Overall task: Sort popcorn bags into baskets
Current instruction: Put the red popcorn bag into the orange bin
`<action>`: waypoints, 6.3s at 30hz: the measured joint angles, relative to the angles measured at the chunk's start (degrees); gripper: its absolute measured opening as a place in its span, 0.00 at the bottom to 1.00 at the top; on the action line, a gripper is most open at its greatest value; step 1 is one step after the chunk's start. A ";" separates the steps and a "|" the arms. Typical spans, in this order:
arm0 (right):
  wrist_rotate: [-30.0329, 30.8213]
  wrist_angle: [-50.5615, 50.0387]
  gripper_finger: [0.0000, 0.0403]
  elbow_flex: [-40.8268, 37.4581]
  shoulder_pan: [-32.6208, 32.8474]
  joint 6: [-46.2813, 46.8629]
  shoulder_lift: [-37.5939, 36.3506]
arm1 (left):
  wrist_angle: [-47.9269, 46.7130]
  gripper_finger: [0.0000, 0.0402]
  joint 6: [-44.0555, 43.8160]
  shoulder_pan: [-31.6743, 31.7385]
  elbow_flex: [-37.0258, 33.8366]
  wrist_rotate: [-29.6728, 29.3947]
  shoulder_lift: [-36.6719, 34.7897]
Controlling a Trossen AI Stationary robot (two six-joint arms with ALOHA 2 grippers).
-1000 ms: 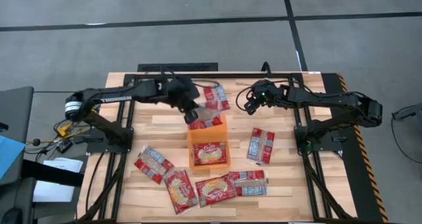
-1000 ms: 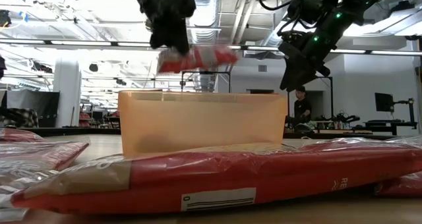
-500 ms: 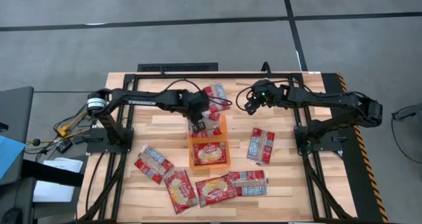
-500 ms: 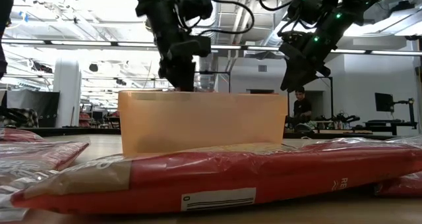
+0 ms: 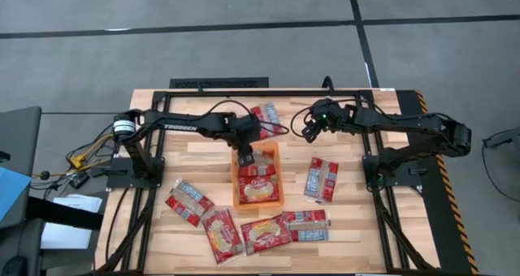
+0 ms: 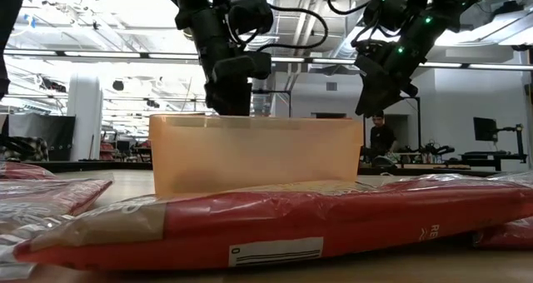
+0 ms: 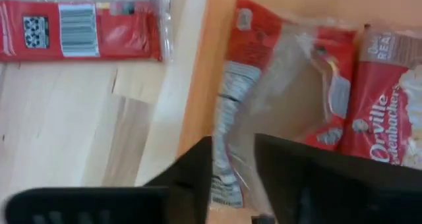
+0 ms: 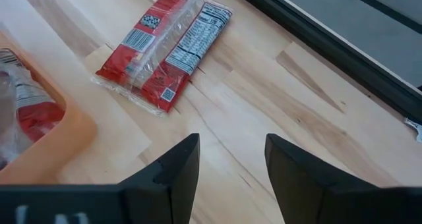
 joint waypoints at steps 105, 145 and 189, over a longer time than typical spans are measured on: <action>-26.42 10.03 0.23 31.47 -6.09 -5.82 47.34 | 39.08 0.18 -33.70 23.23 -17.25 17.56 7.82; -16.35 -10.95 0.23 20.57 -14.50 -8.12 15.92 | 19.74 0.12 -25.13 24.31 -2.09 11.39 -0.75; -17.62 3.45 0.17 30.95 -7.87 -1.10 40.09 | 30.18 0.01 -29.16 26.17 -8.37 22.99 12.49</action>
